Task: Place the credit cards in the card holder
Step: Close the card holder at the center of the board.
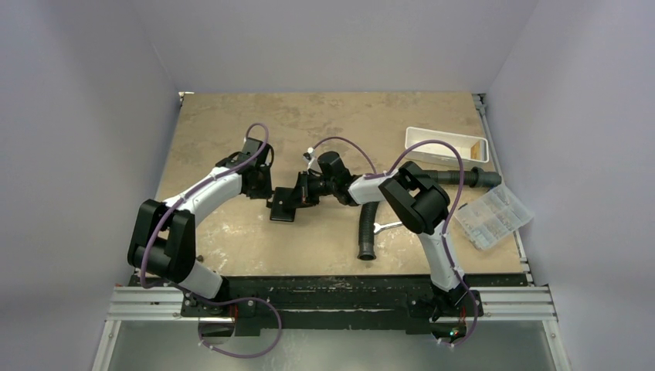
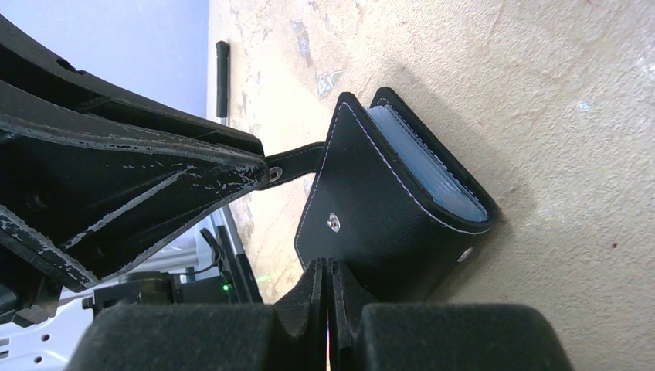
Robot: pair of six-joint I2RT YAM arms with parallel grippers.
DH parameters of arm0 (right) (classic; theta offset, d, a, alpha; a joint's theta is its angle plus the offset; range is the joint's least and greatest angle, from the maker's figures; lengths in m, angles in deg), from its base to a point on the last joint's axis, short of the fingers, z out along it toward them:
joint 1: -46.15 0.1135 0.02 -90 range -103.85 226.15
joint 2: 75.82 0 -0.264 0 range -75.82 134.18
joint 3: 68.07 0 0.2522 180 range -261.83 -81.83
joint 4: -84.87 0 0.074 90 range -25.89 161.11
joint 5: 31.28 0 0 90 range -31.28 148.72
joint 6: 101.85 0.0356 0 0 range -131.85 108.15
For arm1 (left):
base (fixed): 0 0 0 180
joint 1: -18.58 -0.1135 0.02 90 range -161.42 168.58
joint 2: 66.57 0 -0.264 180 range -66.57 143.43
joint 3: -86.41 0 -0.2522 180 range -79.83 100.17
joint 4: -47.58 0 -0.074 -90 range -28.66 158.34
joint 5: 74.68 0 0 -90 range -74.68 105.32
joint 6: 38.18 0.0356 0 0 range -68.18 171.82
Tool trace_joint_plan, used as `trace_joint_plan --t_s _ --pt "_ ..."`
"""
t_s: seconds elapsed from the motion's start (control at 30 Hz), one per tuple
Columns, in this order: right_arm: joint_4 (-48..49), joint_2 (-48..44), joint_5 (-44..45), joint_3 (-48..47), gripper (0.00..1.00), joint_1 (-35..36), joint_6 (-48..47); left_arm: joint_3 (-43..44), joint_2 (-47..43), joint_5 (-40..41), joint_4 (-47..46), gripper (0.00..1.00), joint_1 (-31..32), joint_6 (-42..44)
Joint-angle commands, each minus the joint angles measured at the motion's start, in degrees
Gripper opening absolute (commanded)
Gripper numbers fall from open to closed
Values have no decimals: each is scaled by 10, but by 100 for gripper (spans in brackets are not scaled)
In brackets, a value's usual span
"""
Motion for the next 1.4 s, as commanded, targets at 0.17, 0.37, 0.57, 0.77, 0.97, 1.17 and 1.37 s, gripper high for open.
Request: trace_joint_plan --t_s 0.17,0.37,0.57,0.77,0.97,1.17,1.37 --pt "-42 15 37 -13 1 6 -28 1 -10 2 -1 19 2 9" --pt "-44 17 37 -15 1 8 -28 -1 -9 2 -3 18 2 9" --pt "-44 16 37 -16 1 9 -29 0 -6 1 -3 16 2 12" --pt "-47 18 41 -17 1 9 -30 -2 -3 -1 -5 11 2 14" --pt "-59 18 50 -22 1 10 -42 2 14 -36 -4 0 1 21" --pt "-91 19 70 -31 1 11 -66 -9 0 -91 -27 0 -2 21" --pt "-106 21 78 -37 1 12 -79 -13 -14 -132 -52 0 -6 8"
